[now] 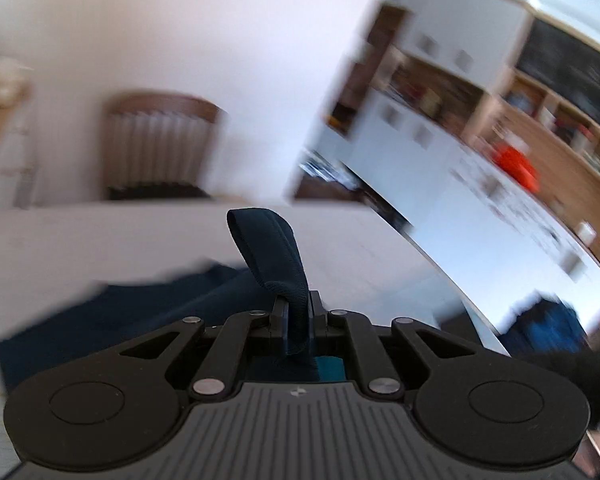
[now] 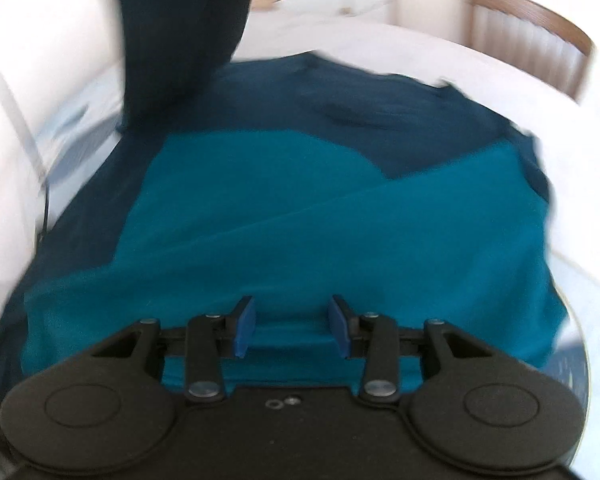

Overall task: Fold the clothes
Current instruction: 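Grasp the navy sleeve with the left gripper and lift it across the body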

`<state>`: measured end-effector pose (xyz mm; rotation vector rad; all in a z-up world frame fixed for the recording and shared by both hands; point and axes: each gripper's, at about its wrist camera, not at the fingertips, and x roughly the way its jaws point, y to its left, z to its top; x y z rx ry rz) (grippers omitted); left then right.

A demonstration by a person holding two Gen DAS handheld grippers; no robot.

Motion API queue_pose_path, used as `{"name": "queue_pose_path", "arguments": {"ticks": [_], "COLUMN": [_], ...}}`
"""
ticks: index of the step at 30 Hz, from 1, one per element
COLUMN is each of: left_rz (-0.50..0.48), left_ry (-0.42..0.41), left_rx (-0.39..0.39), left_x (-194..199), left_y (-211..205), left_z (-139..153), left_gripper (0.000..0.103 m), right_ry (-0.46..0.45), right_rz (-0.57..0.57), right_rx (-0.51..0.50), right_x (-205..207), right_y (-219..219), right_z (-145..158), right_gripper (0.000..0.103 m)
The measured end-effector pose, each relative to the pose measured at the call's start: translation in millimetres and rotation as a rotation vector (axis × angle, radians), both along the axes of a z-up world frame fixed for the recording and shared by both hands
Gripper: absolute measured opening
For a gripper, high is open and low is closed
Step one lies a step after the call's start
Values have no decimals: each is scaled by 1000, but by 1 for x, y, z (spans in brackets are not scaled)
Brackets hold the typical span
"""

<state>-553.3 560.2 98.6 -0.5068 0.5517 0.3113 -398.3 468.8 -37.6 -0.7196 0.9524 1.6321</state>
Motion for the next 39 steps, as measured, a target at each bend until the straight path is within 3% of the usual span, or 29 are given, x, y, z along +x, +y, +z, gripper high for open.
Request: {"name": "queue_pose_path", "arguments": {"ticks": [6,12,17,21,24,25,28,33,36,39], "left_rz": [-186,-312,-369,-420,-454,-448,-363,-42,111,213], "left_ry": [108,260,341,348,315,305,296,374,443,445], "left_rx": [-106,-50,45,52,67,78,80,46,71,60], "left_x": [58,89,97,89,74,66,38,-20,-49,-72], "left_y": [-45,-76,-95,-117,-127,-129,-117,-62,-38,-18], "left_z": [-61,-112,-133,-135,-128,-125,-118,-130,-140,-147], "left_gripper": [7,7,11,31,67,69,69,69,69,69], "right_ry": [97,157,232,299,321,323,331,347,279,177], "right_rz": [-263,-363,-385,-385,-386,-387,-389,-396,-387,-365], "right_rx": [4,-9,-16,-56,-96,-109,-144,-172,-182,-193], "right_x": [68,90,86,82,77,75,71,60,48,34], "right_y": [-35,-75,-80,-76,-73,-72,-71,-66,-61,-56], "right_z": [8,9,6,1,-3,-4,-7,-10,-6,-1], "right_gripper": [103,103,103,103,103,103,103,103,103,103]}}
